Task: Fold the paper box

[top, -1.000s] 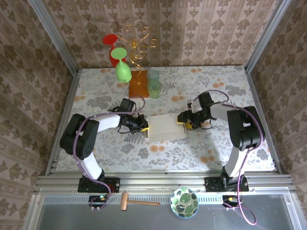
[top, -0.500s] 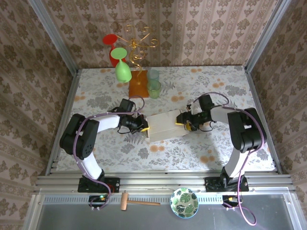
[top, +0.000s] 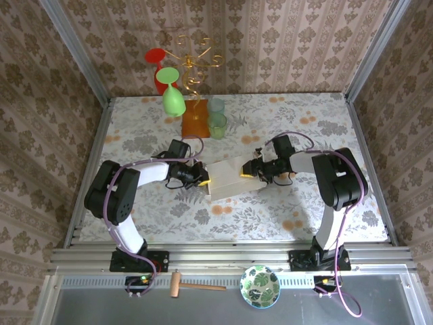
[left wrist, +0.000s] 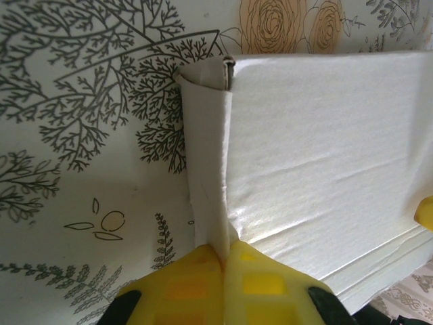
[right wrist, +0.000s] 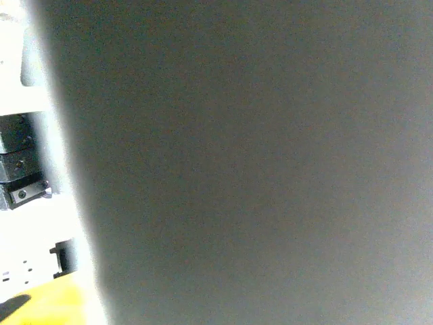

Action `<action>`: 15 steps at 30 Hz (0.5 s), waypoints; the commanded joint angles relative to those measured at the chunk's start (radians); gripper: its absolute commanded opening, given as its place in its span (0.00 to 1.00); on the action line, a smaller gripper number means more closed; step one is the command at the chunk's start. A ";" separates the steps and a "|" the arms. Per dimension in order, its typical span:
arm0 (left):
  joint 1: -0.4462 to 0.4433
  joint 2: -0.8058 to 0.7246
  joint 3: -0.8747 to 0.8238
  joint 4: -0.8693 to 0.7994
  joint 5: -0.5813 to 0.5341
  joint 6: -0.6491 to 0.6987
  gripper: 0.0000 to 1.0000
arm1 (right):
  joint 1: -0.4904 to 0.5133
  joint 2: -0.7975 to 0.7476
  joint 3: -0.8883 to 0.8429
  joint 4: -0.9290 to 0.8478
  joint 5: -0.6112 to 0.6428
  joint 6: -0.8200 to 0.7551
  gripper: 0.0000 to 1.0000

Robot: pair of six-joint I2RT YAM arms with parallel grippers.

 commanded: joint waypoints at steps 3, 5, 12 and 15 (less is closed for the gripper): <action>0.000 -0.039 -0.001 -0.053 -0.109 -0.032 0.25 | 0.021 -0.010 0.016 0.045 -0.052 0.077 0.48; 0.001 -0.106 0.008 -0.033 -0.124 -0.075 0.34 | 0.022 -0.017 0.022 0.040 -0.058 0.111 0.43; 0.033 -0.312 0.092 -0.042 -0.213 -0.141 0.46 | -0.004 -0.075 0.023 0.070 -0.064 0.337 0.33; 0.033 -0.352 0.149 -0.129 -0.234 -0.073 0.46 | -0.022 -0.111 0.042 0.045 -0.062 0.460 0.29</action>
